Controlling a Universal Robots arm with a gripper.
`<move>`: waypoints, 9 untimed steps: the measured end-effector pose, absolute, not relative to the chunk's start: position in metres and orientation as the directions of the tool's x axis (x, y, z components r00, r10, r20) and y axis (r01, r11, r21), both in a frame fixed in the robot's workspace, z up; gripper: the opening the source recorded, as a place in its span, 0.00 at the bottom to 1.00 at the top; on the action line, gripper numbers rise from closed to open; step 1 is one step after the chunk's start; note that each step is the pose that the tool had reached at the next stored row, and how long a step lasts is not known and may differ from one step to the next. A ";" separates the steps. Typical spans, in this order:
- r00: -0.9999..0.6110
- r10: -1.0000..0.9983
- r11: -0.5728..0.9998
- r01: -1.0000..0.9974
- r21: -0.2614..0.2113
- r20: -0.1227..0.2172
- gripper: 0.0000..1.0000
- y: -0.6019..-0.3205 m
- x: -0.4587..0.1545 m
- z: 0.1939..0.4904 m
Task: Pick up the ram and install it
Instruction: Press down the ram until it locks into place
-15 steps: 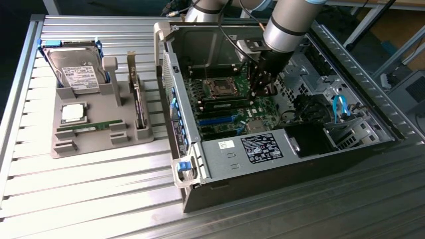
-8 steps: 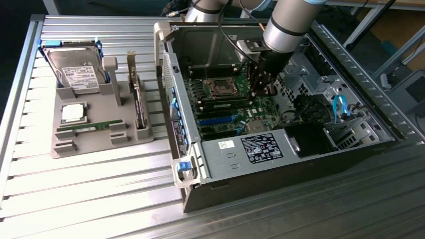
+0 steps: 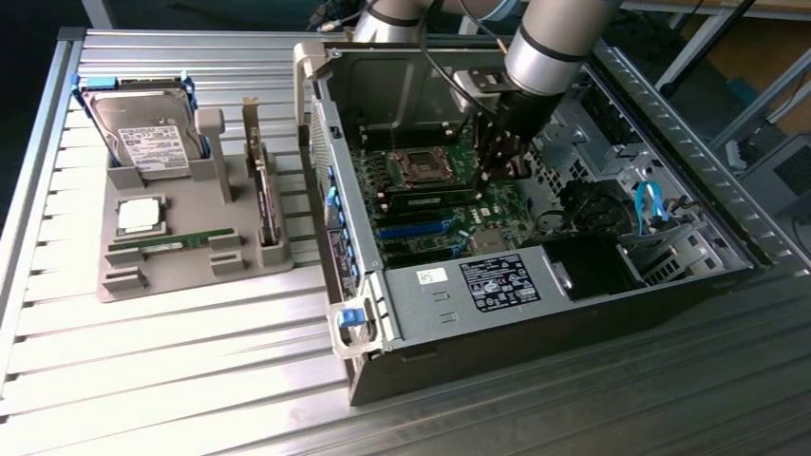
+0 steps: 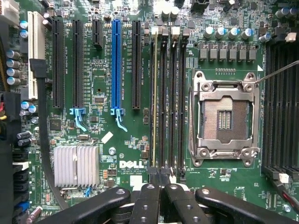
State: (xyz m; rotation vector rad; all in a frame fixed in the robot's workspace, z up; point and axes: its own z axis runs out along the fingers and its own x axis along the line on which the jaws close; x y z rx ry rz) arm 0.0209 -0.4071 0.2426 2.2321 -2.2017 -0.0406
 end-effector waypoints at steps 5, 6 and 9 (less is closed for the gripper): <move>0.014 -1.000 -0.014 -1.000 0.023 -0.014 0.10 -0.407 0.021 0.249; 0.014 -1.000 -0.014 -1.000 0.023 -0.014 0.10 -0.407 0.021 0.251; 0.014 -1.000 -0.014 -1.000 0.023 -0.014 0.10 -0.407 0.021 0.251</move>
